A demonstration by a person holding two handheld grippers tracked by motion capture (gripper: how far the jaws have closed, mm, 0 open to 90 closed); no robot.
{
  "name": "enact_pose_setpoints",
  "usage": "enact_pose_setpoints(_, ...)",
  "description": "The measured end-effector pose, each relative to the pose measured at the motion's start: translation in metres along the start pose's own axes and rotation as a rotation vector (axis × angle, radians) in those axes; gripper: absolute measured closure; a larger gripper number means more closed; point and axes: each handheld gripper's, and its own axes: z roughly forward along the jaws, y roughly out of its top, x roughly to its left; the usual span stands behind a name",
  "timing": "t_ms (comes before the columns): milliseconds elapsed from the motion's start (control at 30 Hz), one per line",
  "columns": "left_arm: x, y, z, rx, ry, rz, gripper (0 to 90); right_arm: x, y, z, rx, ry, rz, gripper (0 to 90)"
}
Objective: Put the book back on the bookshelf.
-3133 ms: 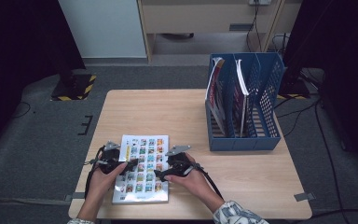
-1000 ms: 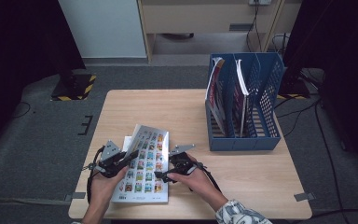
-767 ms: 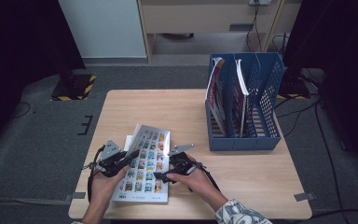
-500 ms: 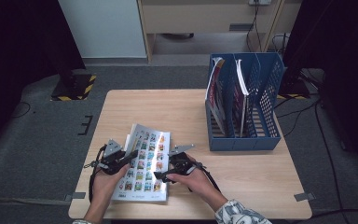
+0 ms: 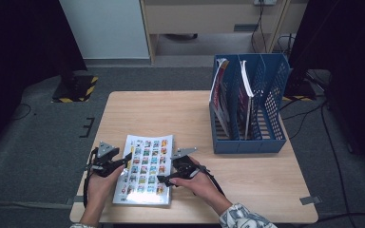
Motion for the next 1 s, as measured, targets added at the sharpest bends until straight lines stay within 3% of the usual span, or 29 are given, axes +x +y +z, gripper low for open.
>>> enact_pose_setpoints(233,-0.005,-0.006,0.007,0.062,-0.061,0.001,33.9,0.0,0.0,0.0,0.0,0.0,-0.001,8.1)
enact_pose_setpoints(500,-0.007,-0.01,0.014,0.116,-0.055,0.019,27.2,-0.001,0.0,0.0,-0.001,0.0,0.0,8.9)
enact_pose_setpoints(1000,-0.005,-0.015,0.016,0.1,-0.075,-0.009,26.6,-0.005,0.003,0.002,-0.008,0.012,0.019,7.8)
